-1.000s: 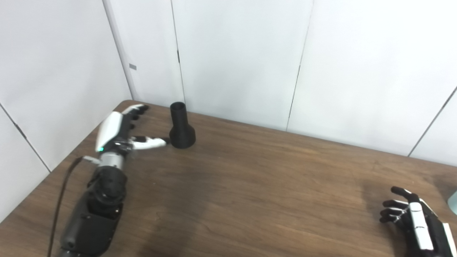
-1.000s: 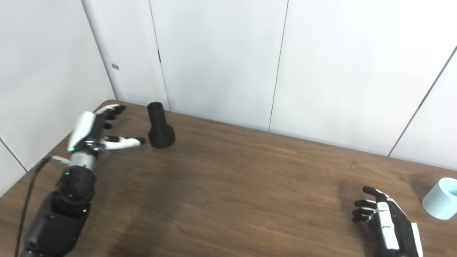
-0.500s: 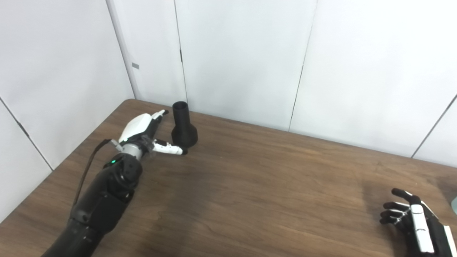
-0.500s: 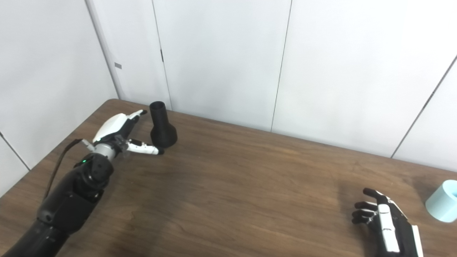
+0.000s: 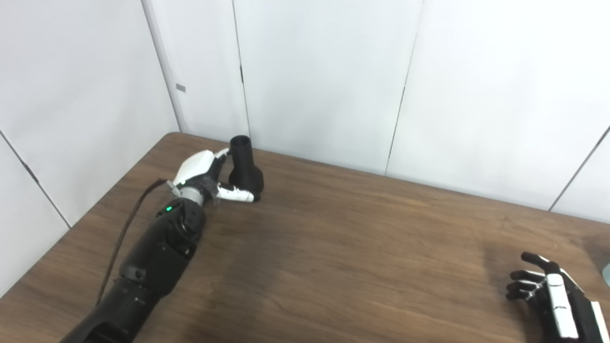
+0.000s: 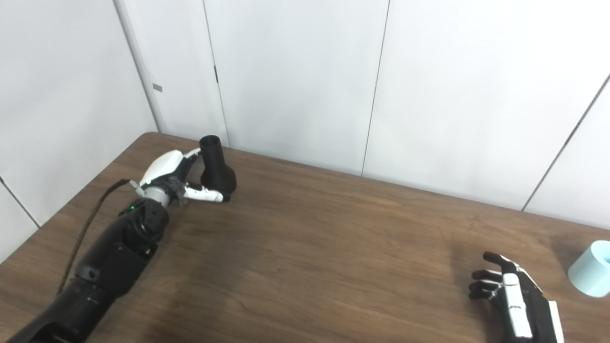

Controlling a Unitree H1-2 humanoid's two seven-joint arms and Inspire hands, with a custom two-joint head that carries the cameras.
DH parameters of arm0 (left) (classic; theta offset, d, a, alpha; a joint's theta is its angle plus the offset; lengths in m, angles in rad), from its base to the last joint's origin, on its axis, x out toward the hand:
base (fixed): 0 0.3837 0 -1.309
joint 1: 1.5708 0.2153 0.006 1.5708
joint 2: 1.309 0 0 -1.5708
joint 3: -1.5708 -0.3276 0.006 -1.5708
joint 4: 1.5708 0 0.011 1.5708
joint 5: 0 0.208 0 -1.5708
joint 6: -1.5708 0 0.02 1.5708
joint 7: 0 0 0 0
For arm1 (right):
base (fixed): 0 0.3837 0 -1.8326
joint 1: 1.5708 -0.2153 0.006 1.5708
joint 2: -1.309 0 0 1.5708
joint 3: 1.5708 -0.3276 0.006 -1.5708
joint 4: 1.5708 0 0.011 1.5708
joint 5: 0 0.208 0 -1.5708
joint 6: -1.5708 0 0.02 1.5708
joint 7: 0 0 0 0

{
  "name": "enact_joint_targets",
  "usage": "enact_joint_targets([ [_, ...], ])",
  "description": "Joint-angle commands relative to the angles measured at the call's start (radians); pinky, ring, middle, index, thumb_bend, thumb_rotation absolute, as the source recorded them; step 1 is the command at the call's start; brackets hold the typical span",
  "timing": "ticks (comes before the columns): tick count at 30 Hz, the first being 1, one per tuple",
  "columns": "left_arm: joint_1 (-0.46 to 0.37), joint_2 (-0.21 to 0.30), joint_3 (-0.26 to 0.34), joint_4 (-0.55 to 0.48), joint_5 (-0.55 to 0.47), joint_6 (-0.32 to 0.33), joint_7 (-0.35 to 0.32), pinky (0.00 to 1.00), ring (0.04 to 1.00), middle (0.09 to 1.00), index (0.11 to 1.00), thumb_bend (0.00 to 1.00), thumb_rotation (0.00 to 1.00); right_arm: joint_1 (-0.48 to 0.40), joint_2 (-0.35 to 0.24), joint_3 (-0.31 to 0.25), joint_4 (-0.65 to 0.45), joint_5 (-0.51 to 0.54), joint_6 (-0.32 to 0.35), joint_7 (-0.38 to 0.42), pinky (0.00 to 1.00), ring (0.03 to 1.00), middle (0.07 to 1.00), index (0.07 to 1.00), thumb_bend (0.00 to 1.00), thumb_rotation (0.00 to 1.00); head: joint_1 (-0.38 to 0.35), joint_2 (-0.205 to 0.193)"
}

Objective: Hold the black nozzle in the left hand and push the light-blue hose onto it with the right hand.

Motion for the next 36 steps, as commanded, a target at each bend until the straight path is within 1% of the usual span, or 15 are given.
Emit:
enact_joint_targets([
  [1,-0.069,0.009,0.016,-0.001,0.006,-0.008,0.042,0.87,0.930,0.931,0.939,1.00,0.37,0.001,-0.007,-0.004,-0.012,0.007,-0.009,0.007,0.36,0.418,0.479,0.637,0.22,0.70,0.001,0.001],
  [4,-0.081,0.000,0.020,0.034,-0.004,-0.022,0.053,0.81,0.915,0.922,0.923,1.00,0.35,0.002,-0.006,-0.004,-0.019,0.008,-0.002,0.007,0.36,0.422,0.483,0.634,0.22,0.71,-0.004,0.005],
  [5,-0.084,0.000,0.019,0.042,-0.004,-0.022,0.054,0.77,0.909,0.921,0.918,1.00,0.35,0.003,-0.005,-0.004,-0.022,0.009,0.000,0.007,0.36,0.422,0.483,0.632,0.23,0.71,-0.004,0.005],
  [7,-0.091,0.000,0.009,0.054,0.003,-0.011,0.050,0.75,0.905,0.924,0.907,1.00,0.35,0.005,-0.008,-0.002,-0.024,0.002,-0.004,0.006,0.36,0.423,0.484,0.631,0.23,0.71,-0.007,0.010],
  [9,-0.095,0.002,0.000,0.057,0.007,0.000,0.041,0.75,0.908,0.930,0.901,1.00,0.34,0.006,-0.009,-0.002,-0.023,0.001,-0.009,0.008,0.36,0.424,0.485,0.630,0.23,0.71,-0.005,0.011],
  [11,-0.100,0.003,-0.009,0.062,0.009,0.008,0.033,0.78,0.921,0.938,0.888,1.00,0.33,0.006,-0.011,-0.004,-0.024,0.003,-0.005,0.009,0.35,0.422,0.482,0.628,0.23,0.70,-0.005,0.013],
  [15,-0.110,0.001,-0.026,0.073,0.018,0.021,0.027,0.77,0.924,0.937,0.860,1.00,0.31,0.005,-0.013,-0.004,-0.028,0.000,0.005,0.006,0.35,0.419,0.480,0.626,0.24,0.71,-0.009,0.015],
  [19,-0.118,0.001,-0.051,0.083,0.033,0.028,0.025,0.69,0.872,0.888,0.812,1.00,0.29,0.004,-0.019,-0.002,-0.026,-0.008,0.000,0.007,0.36,0.419,0.477,0.609,0.23,0.67,-0.008,0.019],
  [24,-0.122,-0.005,-0.057,0.092,0.025,0.026,0.018,0.68,0.866,0.859,0.766,1.00,0.24,0.003,-0.018,-0.004,-0.024,-0.002,-0.004,0.008,0.35,0.423,0.478,0.599,0.24,0.66,-0.008,0.019],
  [32,-0.120,0.005,-0.078,0.097,0.038,0.018,0.004,0.57,0.743,0.760,0.680,0.97,0.20,0.002,-0.021,0.000,-0.029,-0.008,-0.002,0.008,0.35,0.412,0.467,0.596,0.23,0.66,-0.006,0.026],
  [33,-0.118,0.005,-0.076,0.094,0.035,0.018,0.002,0.56,0.725,0.743,0.669,0.96,0.19,0.003,-0.023,0.002,-0.030,-0.010,-0.005,0.012,0.35,0.410,0.464,0.594,0.23,0.65,-0.006,0.027],
  [35,-0.116,0.002,-0.068,0.086,0.023,0.030,-0.011,0.55,0.705,0.718,0.657,0.92,0.15,0.005,-0.032,0.009,-0.025,-0.025,-0.025,0.015,0.36,0.416,0.467,0.604,0.25,0.55,-0.005,0.030],
  [36,-0.115,-0.003,-0.057,0.084,0.013,0.035,-0.015,0.57,0.727,0.726,0.653,0.91,0.13,0.006,-0.036,0.012,-0.022,-0.031,-0.034,0.017,0.37,0.419,0.466,0.607,0.26,0.51,-0.005,0.031],
])
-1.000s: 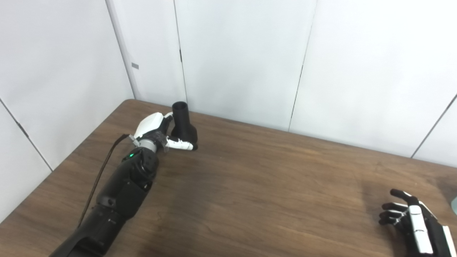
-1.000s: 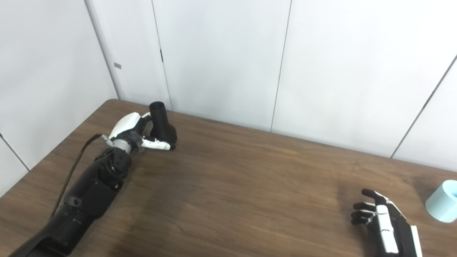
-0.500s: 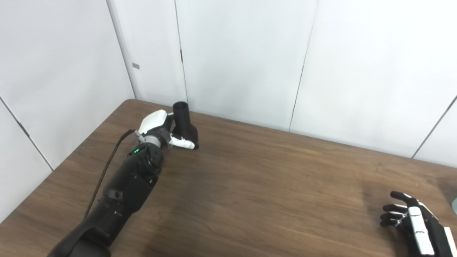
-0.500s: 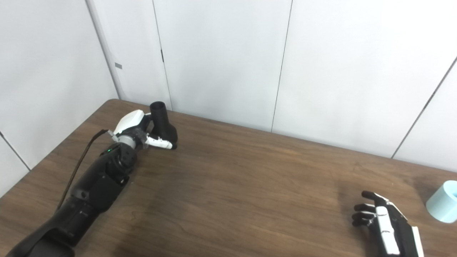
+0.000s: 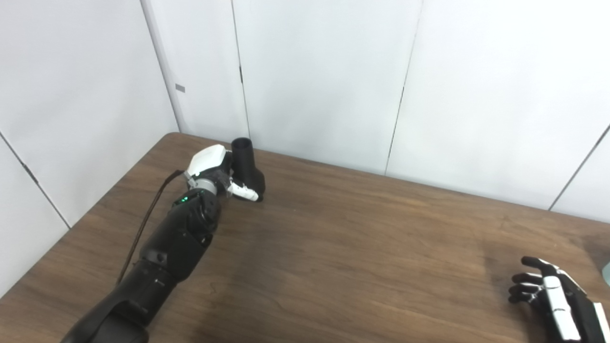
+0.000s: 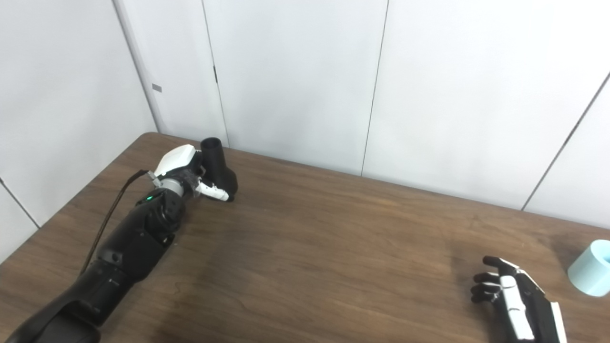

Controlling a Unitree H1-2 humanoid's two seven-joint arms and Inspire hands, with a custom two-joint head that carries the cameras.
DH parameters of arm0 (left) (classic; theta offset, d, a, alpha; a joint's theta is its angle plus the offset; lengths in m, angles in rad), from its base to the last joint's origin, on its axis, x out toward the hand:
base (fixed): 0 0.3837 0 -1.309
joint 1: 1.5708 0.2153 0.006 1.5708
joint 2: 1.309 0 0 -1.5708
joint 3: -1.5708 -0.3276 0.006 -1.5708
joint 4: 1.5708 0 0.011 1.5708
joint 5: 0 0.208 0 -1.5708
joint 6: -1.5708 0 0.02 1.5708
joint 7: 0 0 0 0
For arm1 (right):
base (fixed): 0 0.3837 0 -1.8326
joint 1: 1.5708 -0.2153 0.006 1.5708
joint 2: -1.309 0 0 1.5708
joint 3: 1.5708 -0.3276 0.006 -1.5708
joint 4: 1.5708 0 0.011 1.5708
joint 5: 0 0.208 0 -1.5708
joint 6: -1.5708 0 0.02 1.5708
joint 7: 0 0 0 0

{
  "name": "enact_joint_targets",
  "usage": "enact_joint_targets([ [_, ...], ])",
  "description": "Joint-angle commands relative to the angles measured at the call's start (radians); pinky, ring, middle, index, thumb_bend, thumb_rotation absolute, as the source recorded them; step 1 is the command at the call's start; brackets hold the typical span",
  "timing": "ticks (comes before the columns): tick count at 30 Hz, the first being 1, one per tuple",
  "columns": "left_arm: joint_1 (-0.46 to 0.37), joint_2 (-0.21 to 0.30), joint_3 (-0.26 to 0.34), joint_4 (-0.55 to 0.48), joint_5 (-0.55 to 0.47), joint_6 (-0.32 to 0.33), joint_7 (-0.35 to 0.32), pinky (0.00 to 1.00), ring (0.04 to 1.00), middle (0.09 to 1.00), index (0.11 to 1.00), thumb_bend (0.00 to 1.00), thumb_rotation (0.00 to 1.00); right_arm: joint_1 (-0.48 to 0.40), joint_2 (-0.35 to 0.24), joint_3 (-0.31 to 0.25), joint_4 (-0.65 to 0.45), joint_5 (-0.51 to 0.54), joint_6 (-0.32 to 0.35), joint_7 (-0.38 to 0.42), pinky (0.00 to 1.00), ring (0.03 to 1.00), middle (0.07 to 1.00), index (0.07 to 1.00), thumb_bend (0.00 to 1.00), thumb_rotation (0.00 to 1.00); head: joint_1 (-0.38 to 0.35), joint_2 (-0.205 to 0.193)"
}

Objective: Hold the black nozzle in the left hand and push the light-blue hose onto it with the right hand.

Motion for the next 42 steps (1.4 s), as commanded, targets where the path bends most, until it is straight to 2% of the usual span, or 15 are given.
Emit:
enact_joint_targets([
  [1,-0.025,0.003,0.021,-0.023,-0.032,0.008,-0.027,0.61,0.768,0.745,0.646,0.89,0.09,-0.002,-0.017,0.003,-0.014,-0.010,-0.037,0.015,0.37,0.422,0.466,0.611,0.27,0.48,0.001,0.002],
  [2,-0.022,-0.005,0.037,-0.028,-0.044,0.010,-0.025,0.65,0.802,0.764,0.634,0.88,0.04,0.000,-0.019,0.005,-0.014,-0.014,-0.039,0.015,0.38,0.425,0.466,0.617,0.28,0.46,0.001,0.003],
  [5,-0.015,-0.016,0.060,-0.037,-0.072,0.006,-0.027,0.53,0.632,0.663,0.593,0.84,0.00,0.003,-0.022,0.008,-0.016,-0.025,-0.044,0.014,0.40,0.435,0.467,0.622,0.30,0.44,0.001,0.005],
  [6,-0.012,-0.019,0.064,-0.035,-0.076,0.001,-0.021,0.51,0.604,0.640,0.544,0.68,0.02,0.003,-0.022,0.007,-0.018,-0.027,-0.042,0.014,0.41,0.437,0.468,0.620,0.30,0.44,0.001,0.006],
  [7,-0.009,-0.021,0.066,-0.032,-0.076,-0.006,-0.011,0.49,0.578,0.618,0.517,0.60,0.03,0.003,-0.021,0.006,-0.019,-0.027,-0.041,0.014,0.41,0.439,0.468,0.618,0.30,0.44,0.001,0.007],
  [8,-0.007,-0.022,0.066,-0.031,-0.076,-0.010,-0.004,0.46,0.541,0.562,0.492,0.55,0.01,0.002,-0.021,0.005,-0.019,-0.027,-0.040,0.014,0.41,0.443,0.470,0.619,0.30,0.43,0.001,0.007],
  [9,-0.004,-0.025,0.069,-0.030,-0.078,-0.014,0.007,0.46,0.528,0.543,0.484,0.54,0.01,0.002,-0.021,0.003,-0.018,-0.024,-0.039,0.016,0.42,0.444,0.471,0.619,0.30,0.43,0.002,0.008],
  [20,0.019,-0.041,0.063,-0.062,-0.058,-0.050,0.102,0.42,0.452,0.521,0.468,0.50,0.00,0.000,-0.021,-0.006,-0.017,-0.010,-0.037,0.024,0.40,0.418,0.462,0.628,0.30,0.45,0.005,0.013],
  [28,0.036,-0.047,0.025,-0.140,-0.016,-0.070,0.122,0.40,0.441,0.511,0.470,0.50,0.00,0.001,-0.022,-0.004,-0.023,-0.020,-0.033,0.026,0.39,0.418,0.456,0.626,0.31,0.49,0.001,0.022],
  [32,0.042,-0.057,0.000,-0.189,0.018,-0.074,0.125,0.38,0.424,0.507,0.476,0.50,0.00,0.002,-0.018,-0.004,-0.026,-0.012,-0.033,0.029,0.40,0.415,0.453,0.622,0.29,0.42,0.000,0.025],
  [36,0.051,-0.059,-0.043,-0.260,0.066,-0.064,0.094,0.42,0.449,0.504,0.468,0.50,0.00,0.001,-0.017,-0.003,-0.023,-0.021,-0.035,0.024,0.40,0.414,0.450,0.619,0.28,0.42,-0.005,0.028],
  [37,0.052,-0.056,-0.056,-0.275,0.079,-0.064,0.082,0.48,0.481,0.501,0.461,0.50,0.00,0.001,-0.016,-0.003,-0.025,-0.019,-0.032,0.025,0.40,0.413,0.448,0.618,0.29,0.42,-0.006,0.028],
  [39,0.054,-0.055,-0.078,-0.312,0.101,-0.047,0.047,0.53,0.506,0.498,0.458,0.50,0.00,0.002,-0.015,-0.002,-0.027,-0.018,-0.027,0.026,0.41,0.418,0.452,0.617,0.29,0.43,-0.011,0.031],
  [42,0.058,-0.062,-0.104,-0.370,0.137,-0.020,-0.003,0.51,0.513,0.503,0.461,0.50,0.00,0.003,-0.010,0.001,-0.032,-0.020,-0.028,0.024,0.41,0.416,0.447,0.604,0.30,0.45,-0.019,0.034],
])
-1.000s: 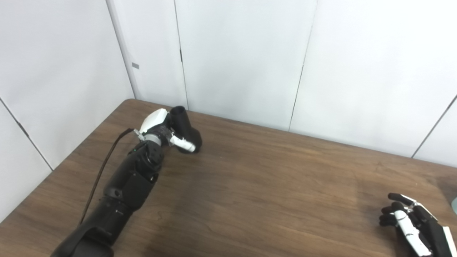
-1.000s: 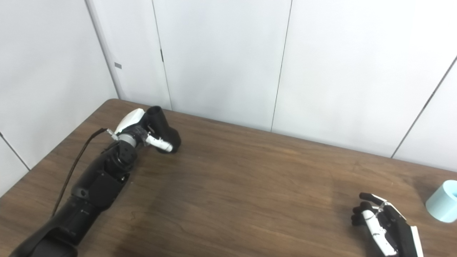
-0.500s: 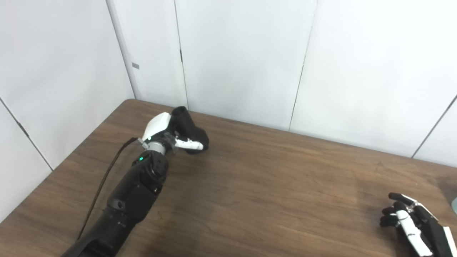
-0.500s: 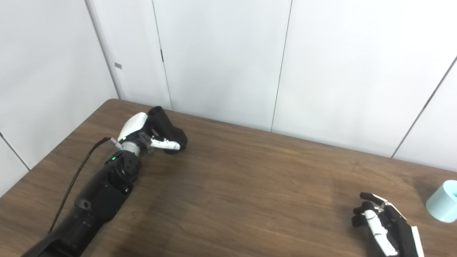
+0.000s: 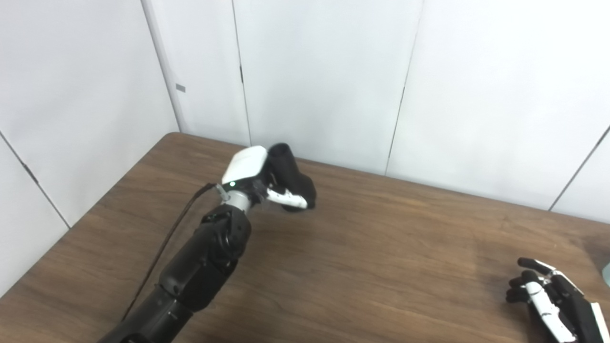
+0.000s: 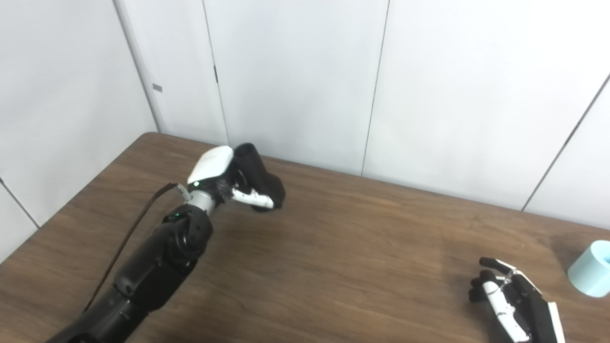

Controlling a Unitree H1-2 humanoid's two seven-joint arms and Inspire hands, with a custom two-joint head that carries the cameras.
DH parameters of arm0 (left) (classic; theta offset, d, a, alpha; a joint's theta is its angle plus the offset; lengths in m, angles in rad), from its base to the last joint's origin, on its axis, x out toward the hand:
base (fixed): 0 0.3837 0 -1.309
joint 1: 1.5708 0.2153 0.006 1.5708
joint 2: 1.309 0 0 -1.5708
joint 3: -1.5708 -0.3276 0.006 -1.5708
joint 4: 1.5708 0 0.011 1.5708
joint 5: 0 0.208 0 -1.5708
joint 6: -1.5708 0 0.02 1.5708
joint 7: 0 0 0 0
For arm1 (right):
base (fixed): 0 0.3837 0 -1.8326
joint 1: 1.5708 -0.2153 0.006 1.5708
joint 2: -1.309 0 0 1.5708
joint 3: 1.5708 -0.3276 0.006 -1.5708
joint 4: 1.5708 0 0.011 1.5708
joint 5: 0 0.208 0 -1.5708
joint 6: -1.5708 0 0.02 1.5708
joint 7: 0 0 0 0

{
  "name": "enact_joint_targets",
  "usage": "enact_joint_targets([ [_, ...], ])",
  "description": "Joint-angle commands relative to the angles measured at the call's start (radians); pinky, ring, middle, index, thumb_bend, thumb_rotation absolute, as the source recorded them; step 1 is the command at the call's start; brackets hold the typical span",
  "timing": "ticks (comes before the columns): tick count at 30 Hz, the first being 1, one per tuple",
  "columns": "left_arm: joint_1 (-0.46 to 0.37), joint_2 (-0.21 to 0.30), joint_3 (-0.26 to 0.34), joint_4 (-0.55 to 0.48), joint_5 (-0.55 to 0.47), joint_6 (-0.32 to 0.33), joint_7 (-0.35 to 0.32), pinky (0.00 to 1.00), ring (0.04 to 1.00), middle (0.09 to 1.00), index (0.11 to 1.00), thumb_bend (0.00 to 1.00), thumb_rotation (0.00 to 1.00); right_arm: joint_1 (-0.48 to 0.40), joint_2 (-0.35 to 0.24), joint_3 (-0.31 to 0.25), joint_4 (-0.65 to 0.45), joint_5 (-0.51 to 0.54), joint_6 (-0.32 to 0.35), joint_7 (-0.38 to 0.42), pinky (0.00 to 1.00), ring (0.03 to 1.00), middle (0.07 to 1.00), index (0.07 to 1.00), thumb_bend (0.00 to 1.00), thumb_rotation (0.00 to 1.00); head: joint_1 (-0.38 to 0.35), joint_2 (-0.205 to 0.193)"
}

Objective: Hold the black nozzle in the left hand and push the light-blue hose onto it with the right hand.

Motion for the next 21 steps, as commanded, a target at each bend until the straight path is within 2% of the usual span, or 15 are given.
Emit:
enact_joint_targets([
  [1,-0.026,0.015,-0.004,-0.060,0.046,0.012,-0.019,0.50,0.511,0.505,0.461,0.50,0.00,-0.002,-0.004,-0.001,-0.032,0.004,-0.015,0.002,0.41,0.415,0.446,0.603,0.30,0.45,0.001,0.000],
  [6,-0.020,0.003,-0.044,-0.139,0.107,0.030,-0.104,0.49,0.510,0.518,0.454,0.50,0.00,-0.001,0.001,0.005,-0.035,-0.004,-0.017,0.001,0.40,0.412,0.440,0.596,0.31,0.46,-0.023,0.010],
  [8,-0.016,-0.001,-0.054,-0.161,0.124,0.027,-0.122,0.48,0.503,0.524,0.451,0.50,0.00,0.000,0.005,0.005,-0.038,0.003,-0.015,0.002,0.40,0.410,0.437,0.586,0.31,0.44,-0.034,0.015],
  [9,-0.013,-0.004,-0.064,-0.170,0.133,0.012,-0.123,0.47,0.502,0.525,0.449,0.50,0.00,0.000,0.008,0.005,-0.040,0.004,-0.012,0.001,0.39,0.408,0.436,0.581,0.30,0.41,-0.040,0.018],
  [10,-0.010,-0.006,-0.069,-0.177,0.139,0.000,-0.124,0.43,0.502,0.513,0.457,0.50,0.00,0.000,0.011,0.006,-0.042,0.004,-0.009,0.000,0.39,0.403,0.434,0.574,0.28,0.33,-0.048,0.020],
  [12,-0.006,-0.007,-0.086,-0.197,0.165,-0.009,-0.141,0.40,0.494,0.497,0.468,0.50,0.00,0.000,0.016,0.010,-0.045,-0.005,-0.009,-0.005,0.39,0.400,0.434,0.570,0.28,0.29,-0.065,0.029],
  [15,0.005,-0.017,-0.118,-0.227,0.217,-0.021,-0.155,0.34,0.455,0.477,0.481,0.51,0.00,0.002,0.015,0.023,-0.048,-0.037,-0.012,-0.014,0.40,0.398,0.428,0.568,0.30,0.35,-0.087,0.039],
  [17,0.015,-0.030,-0.129,-0.240,0.242,-0.035,-0.160,0.34,0.460,0.479,0.479,0.51,0.00,0.005,0.014,0.034,-0.055,-0.068,-0.009,-0.025,0.42,0.408,0.428,0.575,0.31,0.43,-0.104,0.047],
  [21,0.035,-0.054,-0.163,-0.261,0.304,-0.056,-0.181,0.36,0.459,0.461,0.490,0.51,0.00,0.004,0.018,0.048,-0.058,-0.072,-0.016,-0.026,0.44,0.428,0.432,0.568,0.32,0.49,-0.142,0.065],
])
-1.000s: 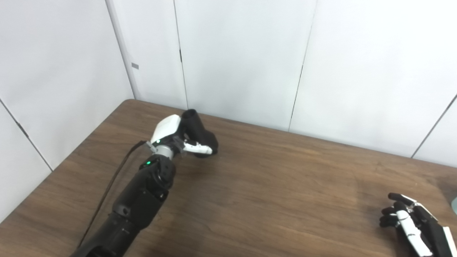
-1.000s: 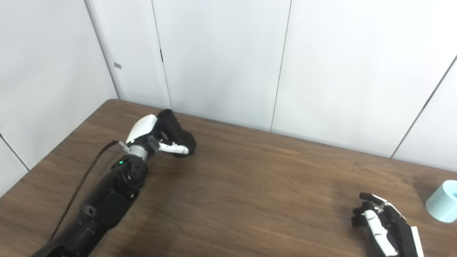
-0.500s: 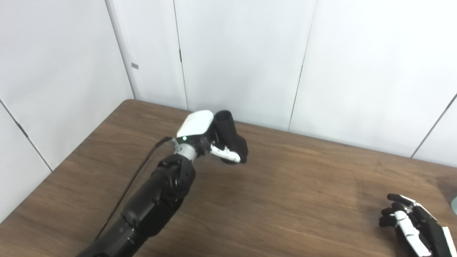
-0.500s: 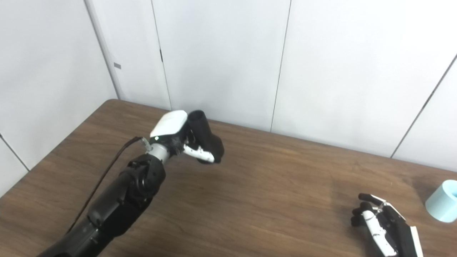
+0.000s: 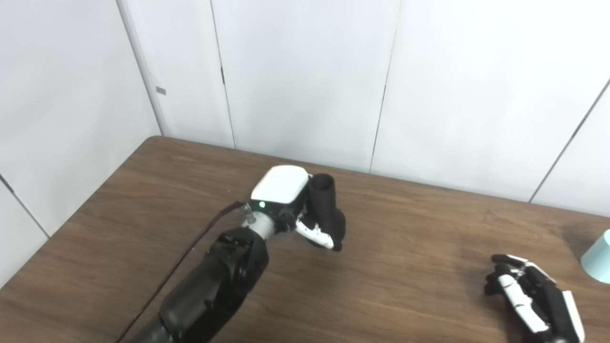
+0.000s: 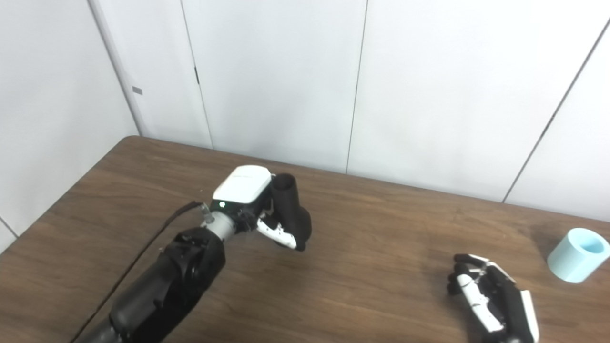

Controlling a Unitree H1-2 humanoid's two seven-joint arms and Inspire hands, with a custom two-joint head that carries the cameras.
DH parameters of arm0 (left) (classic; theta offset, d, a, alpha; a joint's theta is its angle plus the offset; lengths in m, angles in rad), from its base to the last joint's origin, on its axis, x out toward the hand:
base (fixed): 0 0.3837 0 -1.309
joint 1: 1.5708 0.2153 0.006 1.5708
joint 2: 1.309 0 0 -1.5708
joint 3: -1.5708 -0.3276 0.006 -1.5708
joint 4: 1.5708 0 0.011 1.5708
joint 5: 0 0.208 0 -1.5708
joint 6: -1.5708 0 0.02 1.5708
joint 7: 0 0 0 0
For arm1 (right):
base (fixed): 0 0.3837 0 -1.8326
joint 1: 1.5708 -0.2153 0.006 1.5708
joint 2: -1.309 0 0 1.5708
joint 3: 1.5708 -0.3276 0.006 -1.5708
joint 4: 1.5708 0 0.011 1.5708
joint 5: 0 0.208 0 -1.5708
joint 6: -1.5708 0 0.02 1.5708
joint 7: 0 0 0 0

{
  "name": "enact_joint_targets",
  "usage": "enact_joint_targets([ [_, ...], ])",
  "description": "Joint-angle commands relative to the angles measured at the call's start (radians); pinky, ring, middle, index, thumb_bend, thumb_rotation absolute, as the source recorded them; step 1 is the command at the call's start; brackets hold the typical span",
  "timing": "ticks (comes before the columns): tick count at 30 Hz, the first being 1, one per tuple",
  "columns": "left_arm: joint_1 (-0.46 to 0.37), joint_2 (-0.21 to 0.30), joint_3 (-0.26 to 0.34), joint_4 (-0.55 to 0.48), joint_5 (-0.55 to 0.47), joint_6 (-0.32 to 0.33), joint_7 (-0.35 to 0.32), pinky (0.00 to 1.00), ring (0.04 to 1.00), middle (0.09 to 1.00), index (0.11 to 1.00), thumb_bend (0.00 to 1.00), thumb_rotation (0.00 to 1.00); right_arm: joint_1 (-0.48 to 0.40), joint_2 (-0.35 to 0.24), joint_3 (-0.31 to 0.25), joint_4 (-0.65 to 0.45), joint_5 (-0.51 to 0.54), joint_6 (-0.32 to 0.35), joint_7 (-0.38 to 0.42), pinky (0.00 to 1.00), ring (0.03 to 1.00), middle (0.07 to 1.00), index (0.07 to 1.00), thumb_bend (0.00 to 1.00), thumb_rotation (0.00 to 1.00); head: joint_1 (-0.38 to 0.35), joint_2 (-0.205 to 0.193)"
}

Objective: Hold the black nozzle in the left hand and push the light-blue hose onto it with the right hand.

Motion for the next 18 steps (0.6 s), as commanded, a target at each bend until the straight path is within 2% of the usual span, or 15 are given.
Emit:
enact_joint_targets([
  [1,-0.009,-0.014,-0.007,-0.040,0.049,-0.024,0.000,0.36,0.451,0.461,0.493,0.51,0.00,-0.012,0.005,0.008,-0.033,-0.016,-0.020,-0.003,0.43,0.431,0.431,0.565,0.33,0.51,-0.010,0.004],
  [4,0.010,-0.038,-0.026,-0.055,0.086,-0.038,-0.021,0.36,0.447,0.454,0.499,0.51,0.00,-0.016,0.017,0.016,-0.040,-0.035,-0.008,-0.020,0.41,0.419,0.423,0.588,0.33,0.53,-0.043,0.021],
  [7,0.037,-0.065,-0.041,-0.066,0.109,-0.060,-0.019,0.37,0.458,0.443,0.501,0.51,0.00,-0.020,0.031,0.024,-0.049,-0.053,-0.004,-0.032,0.38,0.410,0.426,0.590,0.31,0.51,-0.091,0.040],
  [13,0.095,-0.110,-0.047,-0.066,0.124,-0.119,-0.001,0.44,0.509,0.470,0.483,0.50,0.00,-0.018,0.054,0.041,-0.068,-0.067,0.000,-0.041,0.43,0.435,0.427,0.566,0.30,0.47,-0.160,0.070],
  [15,0.112,-0.122,-0.050,-0.063,0.127,-0.135,-0.003,0.46,0.476,0.493,0.479,0.50,0.00,-0.018,0.062,0.045,-0.076,-0.077,0.003,-0.046,0.42,0.431,0.425,0.559,0.30,0.47,-0.181,0.080],
  [18,0.136,-0.141,-0.056,-0.054,0.133,-0.155,-0.005,0.48,0.520,0.491,0.468,0.50,0.00,-0.018,0.069,0.048,-0.081,-0.064,0.001,-0.039,0.41,0.415,0.419,0.554,0.30,0.45,-0.196,0.090],
])
